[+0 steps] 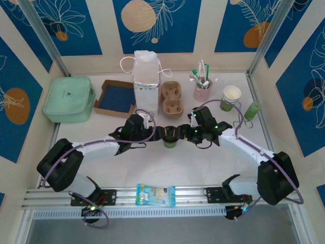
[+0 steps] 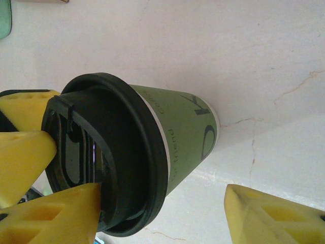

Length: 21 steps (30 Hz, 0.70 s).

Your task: Pack the takeout coffee

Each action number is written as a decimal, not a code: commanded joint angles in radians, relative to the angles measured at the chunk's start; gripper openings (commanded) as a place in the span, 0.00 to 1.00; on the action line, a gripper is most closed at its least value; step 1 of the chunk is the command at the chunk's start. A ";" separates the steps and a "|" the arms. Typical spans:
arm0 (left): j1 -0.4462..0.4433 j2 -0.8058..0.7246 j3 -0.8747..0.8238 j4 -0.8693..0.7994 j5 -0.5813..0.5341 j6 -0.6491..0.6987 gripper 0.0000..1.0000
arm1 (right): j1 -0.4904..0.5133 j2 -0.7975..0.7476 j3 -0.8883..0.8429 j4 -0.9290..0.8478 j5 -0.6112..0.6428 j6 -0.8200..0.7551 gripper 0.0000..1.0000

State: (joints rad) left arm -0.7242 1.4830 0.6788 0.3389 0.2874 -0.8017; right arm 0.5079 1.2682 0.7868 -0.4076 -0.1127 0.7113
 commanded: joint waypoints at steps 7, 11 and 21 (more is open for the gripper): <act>-0.012 0.082 -0.081 -0.169 -0.033 0.027 0.53 | -0.011 0.042 -0.072 -0.145 0.077 -0.008 0.64; -0.011 0.086 -0.081 -0.169 -0.033 0.027 0.53 | -0.019 0.051 -0.069 -0.142 0.081 -0.013 0.63; -0.012 0.085 -0.085 -0.156 -0.027 0.021 0.53 | -0.038 0.082 -0.070 -0.122 0.077 -0.018 0.61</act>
State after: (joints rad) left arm -0.7242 1.5021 0.6586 0.4126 0.2867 -0.8024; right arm 0.4808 1.2846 0.7765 -0.3813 -0.1516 0.7105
